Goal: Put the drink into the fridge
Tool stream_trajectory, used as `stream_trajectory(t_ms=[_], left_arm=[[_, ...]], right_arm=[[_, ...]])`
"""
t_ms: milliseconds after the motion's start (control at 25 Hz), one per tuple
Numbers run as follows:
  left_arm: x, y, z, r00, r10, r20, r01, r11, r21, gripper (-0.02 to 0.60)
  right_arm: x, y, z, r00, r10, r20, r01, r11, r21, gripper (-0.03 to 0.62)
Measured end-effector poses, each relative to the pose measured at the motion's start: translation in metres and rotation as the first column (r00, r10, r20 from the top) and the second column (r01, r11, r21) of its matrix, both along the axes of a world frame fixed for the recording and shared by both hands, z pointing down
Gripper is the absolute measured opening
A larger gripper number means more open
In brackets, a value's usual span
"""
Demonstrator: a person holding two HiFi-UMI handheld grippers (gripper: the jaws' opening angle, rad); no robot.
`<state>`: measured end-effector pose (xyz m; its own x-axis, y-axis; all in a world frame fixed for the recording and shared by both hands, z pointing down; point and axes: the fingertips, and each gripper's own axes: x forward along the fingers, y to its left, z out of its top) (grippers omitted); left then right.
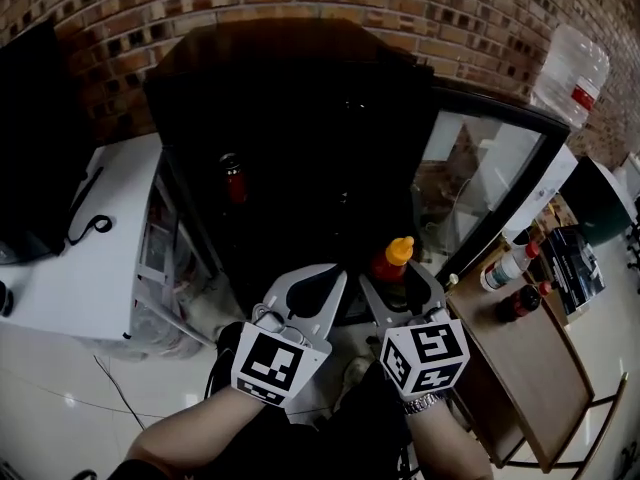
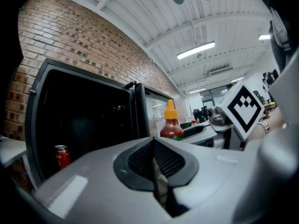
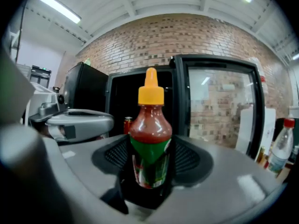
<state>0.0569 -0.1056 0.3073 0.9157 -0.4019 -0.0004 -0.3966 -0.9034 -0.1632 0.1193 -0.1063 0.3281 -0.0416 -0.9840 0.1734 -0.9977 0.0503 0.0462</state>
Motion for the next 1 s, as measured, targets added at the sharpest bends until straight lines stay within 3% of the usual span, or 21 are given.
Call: stream_trajectory(t_ms=[320,1000], left_arm=[[-0.038,-0.05,0.009,0.996,-0.09,0.004,0.091,0.996,-0.025,0.003],[-0.067,-0.138,0.034,0.978,-0.206,0.036,0.208,0.975,-0.071,0.004]], right_arm=[[-0.045,-0.058,0.005,0.994,-0.111,0.0,0.111,0.994,-0.014,0.267],[-0.08,-0.176,0.031,0.972,-0.233,0.021,0.234,0.97,-0.07,0.267]])
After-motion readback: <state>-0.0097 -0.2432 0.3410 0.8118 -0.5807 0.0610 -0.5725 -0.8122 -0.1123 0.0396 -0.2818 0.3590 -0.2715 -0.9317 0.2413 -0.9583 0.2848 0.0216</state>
